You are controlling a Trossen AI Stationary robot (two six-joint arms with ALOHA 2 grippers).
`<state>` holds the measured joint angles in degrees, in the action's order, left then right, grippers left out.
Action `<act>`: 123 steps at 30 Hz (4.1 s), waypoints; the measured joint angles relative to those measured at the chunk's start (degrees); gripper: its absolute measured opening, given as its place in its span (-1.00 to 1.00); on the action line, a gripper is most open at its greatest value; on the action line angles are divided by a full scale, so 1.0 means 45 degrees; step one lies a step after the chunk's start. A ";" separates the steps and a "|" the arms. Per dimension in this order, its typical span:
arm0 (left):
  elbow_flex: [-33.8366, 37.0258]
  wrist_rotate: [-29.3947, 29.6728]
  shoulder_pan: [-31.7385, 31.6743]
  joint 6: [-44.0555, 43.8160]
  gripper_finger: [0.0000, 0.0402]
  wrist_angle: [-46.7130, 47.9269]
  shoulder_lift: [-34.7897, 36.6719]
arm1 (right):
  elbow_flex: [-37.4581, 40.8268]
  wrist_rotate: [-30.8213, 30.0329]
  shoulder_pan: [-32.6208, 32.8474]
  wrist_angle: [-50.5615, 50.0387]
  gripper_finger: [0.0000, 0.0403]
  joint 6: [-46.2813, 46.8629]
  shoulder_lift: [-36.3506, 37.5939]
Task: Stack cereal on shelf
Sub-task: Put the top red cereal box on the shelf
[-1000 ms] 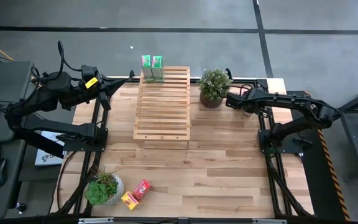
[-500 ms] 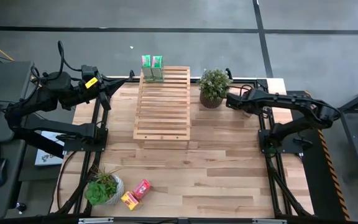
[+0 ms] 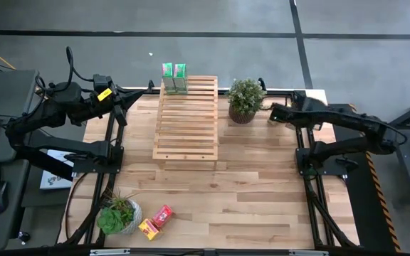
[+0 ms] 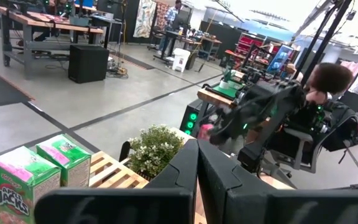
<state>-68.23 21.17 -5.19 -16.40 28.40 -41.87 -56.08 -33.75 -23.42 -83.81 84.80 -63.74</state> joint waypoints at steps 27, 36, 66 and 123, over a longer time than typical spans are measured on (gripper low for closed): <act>0.0000 0.0000 -0.0004 0.0010 -1.00 0.0005 0.0000 | -1.0870 0.3834 0.3976 0.9302 -0.19 -1.4634 -0.5413; 0.0000 0.0000 -0.0004 0.0000 -1.00 0.0005 0.0000 | -1.4149 0.3832 0.3362 0.8353 -0.19 -1.6043 -0.9883; 0.0000 0.0005 -0.0003 -0.0321 -1.00 0.0001 -0.0003 | -1.5268 0.5768 0.1676 0.8076 -0.06 -1.7619 -1.1941; 0.0010 0.2119 -0.0005 0.0364 -1.00 0.2769 -0.1506 | -0.4602 0.4331 0.2055 1.6905 -0.97 -1.3885 -0.7693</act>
<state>-68.18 30.70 -5.21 -14.76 40.86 -48.64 -76.79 -14.26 -14.17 -7.73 22.32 -98.35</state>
